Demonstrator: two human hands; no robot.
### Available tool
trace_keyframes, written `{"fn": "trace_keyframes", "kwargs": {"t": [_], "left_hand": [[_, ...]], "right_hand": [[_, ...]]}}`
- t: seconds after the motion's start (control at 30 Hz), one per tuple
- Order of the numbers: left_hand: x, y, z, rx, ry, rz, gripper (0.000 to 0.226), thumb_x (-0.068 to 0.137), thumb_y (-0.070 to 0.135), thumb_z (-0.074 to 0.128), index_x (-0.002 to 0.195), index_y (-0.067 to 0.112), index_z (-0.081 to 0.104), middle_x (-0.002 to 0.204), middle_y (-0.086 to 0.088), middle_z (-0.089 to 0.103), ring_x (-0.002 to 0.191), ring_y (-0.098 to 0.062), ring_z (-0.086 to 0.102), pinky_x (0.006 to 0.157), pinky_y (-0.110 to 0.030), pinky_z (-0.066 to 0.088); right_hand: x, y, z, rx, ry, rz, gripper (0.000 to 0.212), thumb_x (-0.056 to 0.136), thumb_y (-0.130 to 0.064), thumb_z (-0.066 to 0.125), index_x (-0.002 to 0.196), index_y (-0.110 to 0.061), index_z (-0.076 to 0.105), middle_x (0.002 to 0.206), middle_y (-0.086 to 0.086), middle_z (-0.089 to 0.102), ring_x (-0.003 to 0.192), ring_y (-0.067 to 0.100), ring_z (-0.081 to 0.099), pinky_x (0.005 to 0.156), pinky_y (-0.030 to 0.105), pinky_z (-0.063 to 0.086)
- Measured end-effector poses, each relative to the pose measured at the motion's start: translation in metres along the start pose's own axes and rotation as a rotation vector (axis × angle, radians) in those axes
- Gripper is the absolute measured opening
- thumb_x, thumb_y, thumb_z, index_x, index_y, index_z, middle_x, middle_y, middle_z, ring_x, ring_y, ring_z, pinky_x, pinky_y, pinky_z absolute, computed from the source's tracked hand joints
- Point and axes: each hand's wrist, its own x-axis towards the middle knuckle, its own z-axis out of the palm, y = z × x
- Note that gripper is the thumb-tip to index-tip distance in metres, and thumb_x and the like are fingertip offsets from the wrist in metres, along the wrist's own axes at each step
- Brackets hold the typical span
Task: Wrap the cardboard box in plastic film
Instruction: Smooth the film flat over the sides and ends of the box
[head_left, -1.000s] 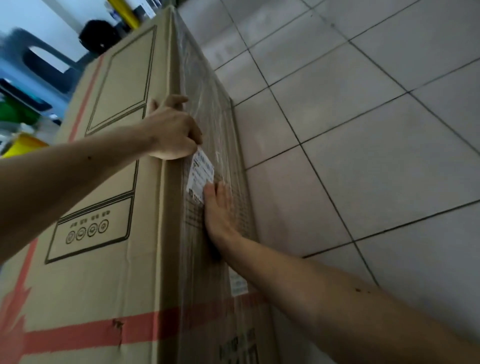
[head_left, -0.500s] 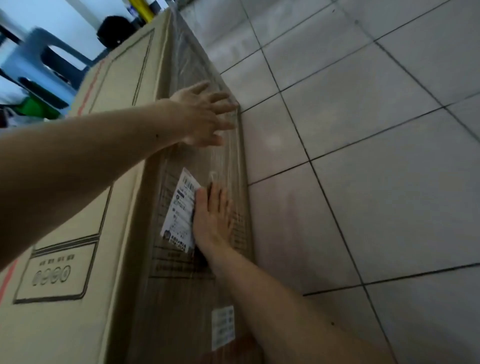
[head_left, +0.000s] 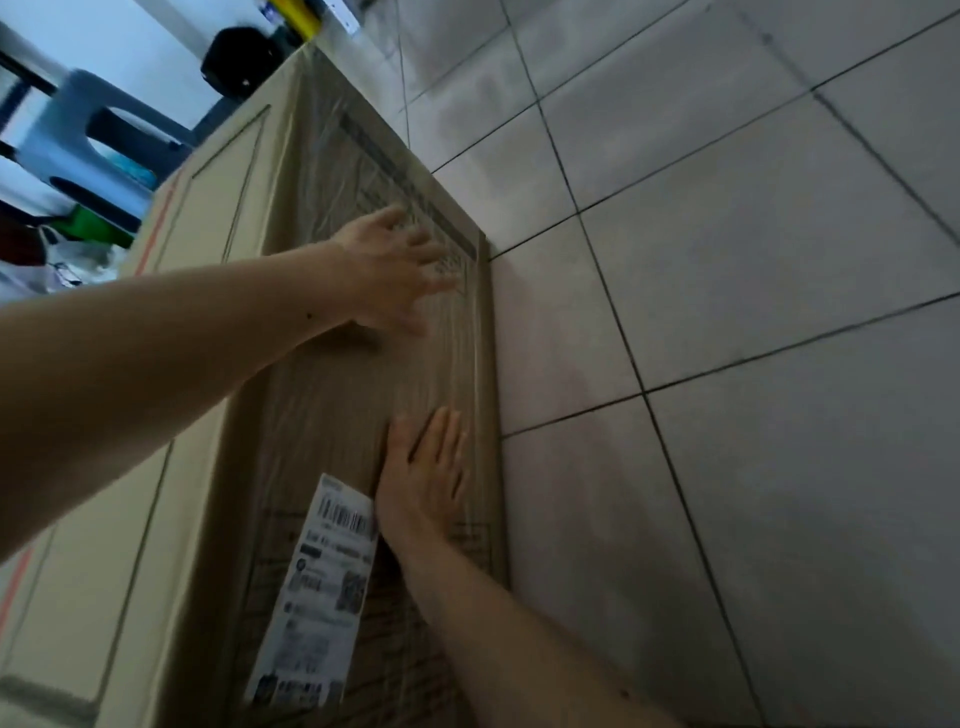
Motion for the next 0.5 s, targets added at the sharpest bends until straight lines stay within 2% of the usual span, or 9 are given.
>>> {"fn": "trace_keyframes", "kwargs": {"t": [0.07, 0.13, 0.17, 0.2, 0.3, 0.33, 0.37, 0.43, 0.5], "left_hand": [[0.011, -0.009, 0.014, -0.037, -0.097, -0.026, 0.086, 0.086, 0.080, 0.009, 0.156, 0.031, -0.002, 0.165, -0.004, -0.005, 0.151, -0.027, -0.006, 0.117, -0.056, -0.008], [0.020, -0.010, 0.019, -0.093, -0.174, 0.003, 0.086, 0.087, 0.080, 0.009, 0.157, 0.031, -0.002, 0.165, -0.003, -0.008, 0.151, -0.027, -0.008, 0.118, -0.055, -0.008], [0.023, -0.010, 0.019, -0.101, -0.185, 0.028, 0.083, 0.089, 0.078, 0.010, 0.157, 0.031, 0.000, 0.165, -0.003, -0.005, 0.151, -0.027, -0.006, 0.119, -0.053, -0.005], [0.028, -0.015, 0.018, -0.100, -0.177, 0.057, 0.078, 0.091, 0.075, 0.011, 0.157, 0.032, 0.005, 0.165, -0.002, 0.001, 0.151, -0.027, 0.000, 0.119, -0.052, 0.001], [0.050, -0.046, 0.017, -0.058, 0.008, 0.132, 0.064, 0.097, 0.065, 0.014, 0.148, 0.033, 0.036, 0.152, 0.000, 0.038, 0.141, -0.025, 0.031, 0.111, -0.047, 0.022], [0.058, -0.059, 0.017, -0.032, 0.056, 0.112, 0.064, 0.096, 0.065, 0.015, 0.147, 0.032, 0.037, 0.151, -0.002, 0.040, 0.140, -0.026, 0.032, 0.111, -0.047, 0.023], [0.068, -0.072, 0.019, -0.024, 0.059, 0.070, 0.069, 0.094, 0.069, 0.016, 0.151, 0.033, 0.029, 0.157, -0.006, 0.032, 0.144, -0.028, 0.025, 0.115, -0.050, 0.019], [0.080, -0.088, 0.024, -0.069, -0.041, -0.022, 0.085, 0.088, 0.078, 0.013, 0.157, 0.029, 0.005, 0.165, -0.008, 0.003, 0.151, -0.032, 0.000, 0.118, -0.059, -0.001], [0.089, -0.090, 0.028, -0.103, -0.142, -0.046, 0.090, 0.086, 0.082, 0.010, 0.157, 0.029, -0.002, 0.165, -0.008, -0.008, 0.150, -0.034, -0.010, 0.114, -0.066, -0.009]], "right_hand": [[0.007, 0.001, -0.009, -0.015, 0.096, 0.015, 0.067, 0.099, -0.059, 0.022, 0.156, -0.025, 0.015, 0.164, -0.006, 0.006, 0.150, 0.013, 0.006, 0.122, 0.039, 0.006], [0.036, -0.009, -0.023, -0.032, 0.270, 0.016, 0.058, 0.101, -0.052, 0.031, 0.148, -0.019, 0.037, 0.157, 0.001, 0.028, 0.143, 0.020, 0.024, 0.116, 0.036, 0.017], [0.052, -0.017, -0.029, -0.034, 0.304, 0.008, 0.056, 0.102, -0.049, 0.031, 0.148, -0.017, 0.037, 0.158, 0.003, 0.028, 0.143, 0.021, 0.024, 0.117, 0.035, 0.016], [0.070, -0.029, -0.032, -0.034, 0.273, -0.019, 0.058, 0.103, -0.047, 0.029, 0.152, -0.017, 0.030, 0.161, 0.002, 0.020, 0.147, 0.019, 0.017, 0.120, 0.035, 0.011], [0.100, -0.059, -0.026, -0.031, 0.056, -0.074, 0.061, 0.104, -0.048, 0.017, 0.156, -0.020, 0.002, 0.164, -0.005, -0.006, 0.151, 0.011, -0.008, 0.123, 0.038, -0.005], [0.100, -0.059, -0.023, -0.028, 0.022, -0.079, 0.062, 0.104, -0.049, 0.016, 0.156, -0.022, 0.000, 0.164, -0.007, -0.007, 0.150, 0.010, -0.010, 0.123, 0.037, -0.006], [0.100, -0.057, -0.024, -0.031, 0.021, -0.081, 0.062, 0.103, -0.050, 0.016, 0.156, -0.023, 0.000, 0.164, -0.008, -0.006, 0.150, 0.009, -0.009, 0.123, 0.037, -0.005], [0.107, -0.058, -0.037, -0.048, 0.066, -0.050, 0.062, 0.102, -0.054, 0.018, 0.157, -0.025, 0.008, 0.164, -0.008, 0.003, 0.151, 0.011, 0.001, 0.123, 0.039, 0.001], [0.128, -0.070, -0.058, -0.043, 0.114, -0.004, 0.063, 0.101, -0.056, 0.018, 0.156, -0.026, 0.011, 0.164, -0.007, 0.009, 0.150, 0.014, 0.008, 0.123, 0.039, 0.006]]}}
